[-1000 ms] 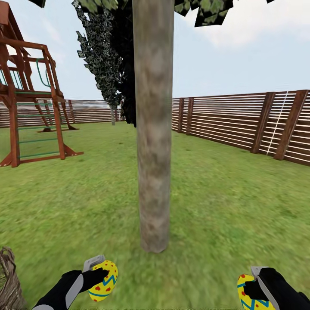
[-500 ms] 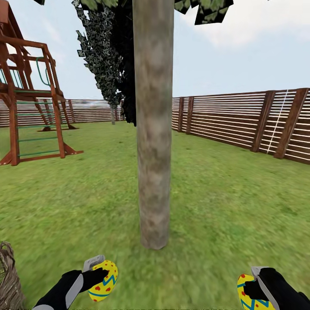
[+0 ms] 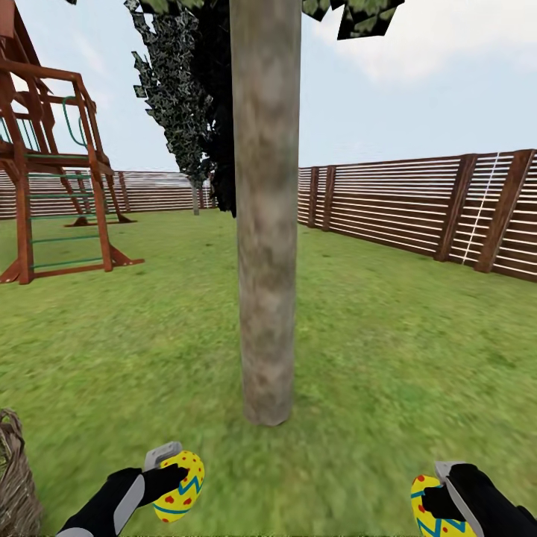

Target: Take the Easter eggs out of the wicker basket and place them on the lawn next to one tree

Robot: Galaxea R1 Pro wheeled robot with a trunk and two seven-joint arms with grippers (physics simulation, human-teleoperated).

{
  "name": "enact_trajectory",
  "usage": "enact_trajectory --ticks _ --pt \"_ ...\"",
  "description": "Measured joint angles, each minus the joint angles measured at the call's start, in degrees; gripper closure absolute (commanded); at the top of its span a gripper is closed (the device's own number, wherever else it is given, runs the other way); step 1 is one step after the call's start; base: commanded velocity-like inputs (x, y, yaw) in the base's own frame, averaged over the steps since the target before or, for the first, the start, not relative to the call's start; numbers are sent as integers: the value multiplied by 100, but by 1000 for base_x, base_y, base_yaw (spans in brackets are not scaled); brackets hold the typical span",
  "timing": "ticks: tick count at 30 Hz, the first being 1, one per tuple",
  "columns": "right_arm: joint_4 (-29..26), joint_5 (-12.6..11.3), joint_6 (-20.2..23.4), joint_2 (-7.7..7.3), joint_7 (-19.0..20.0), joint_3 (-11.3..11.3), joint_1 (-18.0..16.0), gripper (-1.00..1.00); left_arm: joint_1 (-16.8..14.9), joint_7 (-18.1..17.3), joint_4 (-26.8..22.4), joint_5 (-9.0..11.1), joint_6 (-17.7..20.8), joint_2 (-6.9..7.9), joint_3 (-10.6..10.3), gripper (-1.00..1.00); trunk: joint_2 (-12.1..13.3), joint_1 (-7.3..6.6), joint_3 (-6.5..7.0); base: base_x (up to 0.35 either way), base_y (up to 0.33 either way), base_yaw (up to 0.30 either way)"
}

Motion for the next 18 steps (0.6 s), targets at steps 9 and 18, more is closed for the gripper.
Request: enact_trajectory --ticks 9,18 --pt "4 0 -4 8 0 1 0 100 0 0 2 -4 -5 0 1 100 -361 198 -162 0 0 0" --pt "3 5 -5 9 0 1 0 100 0 -1 0 -4 -9 0 -5 100 -684 377 -327 0 0 0"
